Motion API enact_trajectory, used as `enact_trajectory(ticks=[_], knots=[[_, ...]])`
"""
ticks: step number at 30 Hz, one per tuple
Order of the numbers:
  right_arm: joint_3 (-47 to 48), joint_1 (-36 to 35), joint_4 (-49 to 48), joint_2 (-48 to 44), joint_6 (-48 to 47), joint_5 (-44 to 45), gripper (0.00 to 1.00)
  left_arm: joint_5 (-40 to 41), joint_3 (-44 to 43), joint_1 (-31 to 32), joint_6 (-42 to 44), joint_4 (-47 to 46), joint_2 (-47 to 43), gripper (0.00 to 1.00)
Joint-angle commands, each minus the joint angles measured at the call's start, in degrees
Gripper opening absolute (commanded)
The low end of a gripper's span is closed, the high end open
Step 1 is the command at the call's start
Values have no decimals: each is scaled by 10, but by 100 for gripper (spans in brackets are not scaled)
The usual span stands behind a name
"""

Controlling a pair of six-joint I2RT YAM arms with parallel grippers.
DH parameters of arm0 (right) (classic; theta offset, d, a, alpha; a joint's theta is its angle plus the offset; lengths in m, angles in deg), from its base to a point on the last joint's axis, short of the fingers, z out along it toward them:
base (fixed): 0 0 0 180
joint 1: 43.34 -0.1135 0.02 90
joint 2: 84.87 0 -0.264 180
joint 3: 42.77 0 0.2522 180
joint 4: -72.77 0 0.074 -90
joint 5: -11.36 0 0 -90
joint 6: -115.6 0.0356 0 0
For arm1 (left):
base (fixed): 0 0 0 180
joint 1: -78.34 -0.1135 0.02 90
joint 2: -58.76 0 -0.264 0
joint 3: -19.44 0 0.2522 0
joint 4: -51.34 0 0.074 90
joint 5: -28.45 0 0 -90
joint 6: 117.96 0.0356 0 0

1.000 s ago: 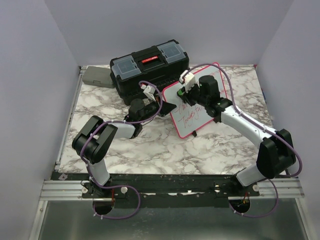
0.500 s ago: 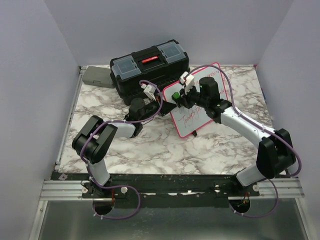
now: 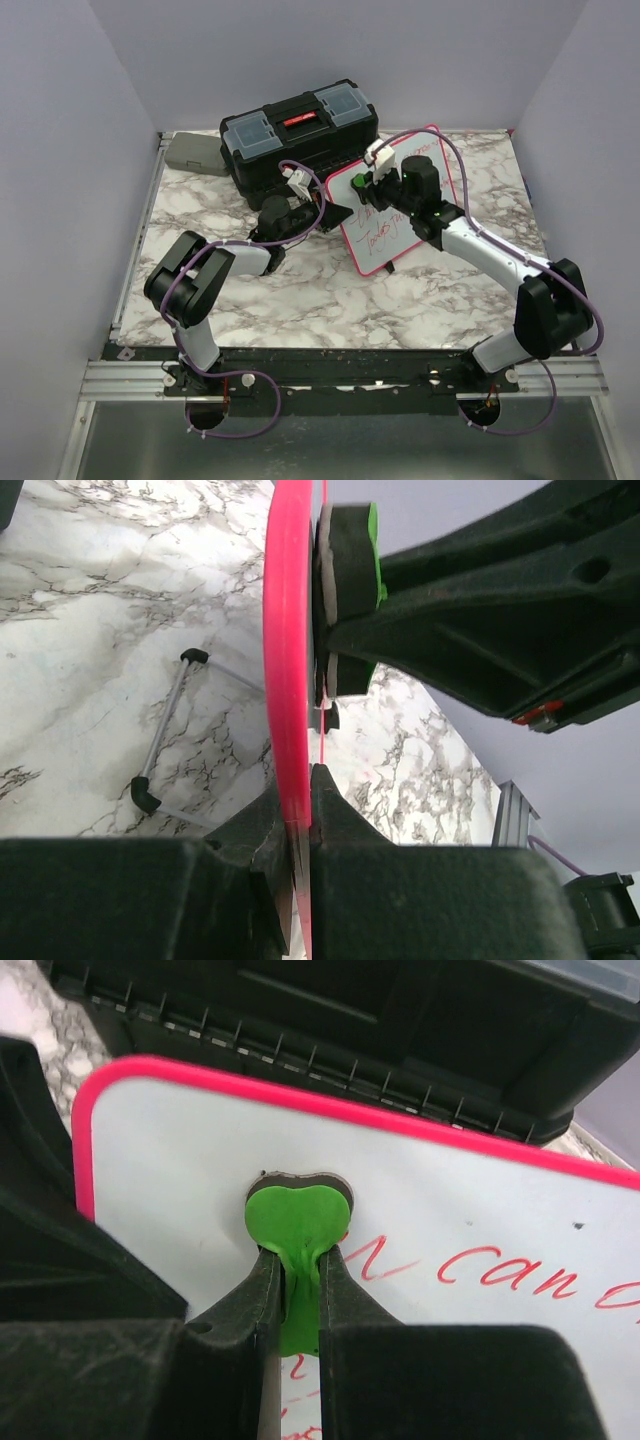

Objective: Erase the whiteboard
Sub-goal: Erase the whiteboard at the whiteboard stand.

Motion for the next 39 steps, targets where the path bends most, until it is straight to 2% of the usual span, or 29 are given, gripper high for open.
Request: enact_trajectory(ticks=[1, 4, 8, 11, 15, 20, 24, 30, 39], knots=[[-41, 8, 66, -9, -55, -99, 1, -40, -19, 11, 15, -18, -8, 0], [-41, 3, 68, -5, -59, -160, 1, -40, -20, 11, 15, -18, -8, 0], [-26, -11, 42, 5, -37, -164, 1, -39, -17, 11, 16, -18, -10, 0], [2, -11, 12, 13, 3, -126, 1, -40, -15, 11, 16, -18, -11, 0], [37, 3, -1, 25, 34, -32, 0, -39, -10, 12, 15, -20, -11, 0], [22, 34, -7, 25, 30, -10, 1, -40, -8, 11, 15, -25, -11, 0], [-15, 35, 8, 20, -1, -30, 1, -41, -8, 11, 17, -24, -13, 0], [-60, 23, 12, 1, -29, -151, 1, -41, -11, 11, 18, -24, -11, 0], [13, -7, 10, 18, -11, -136, 1, -40, -5, 11, 15, -29, -5, 0]])
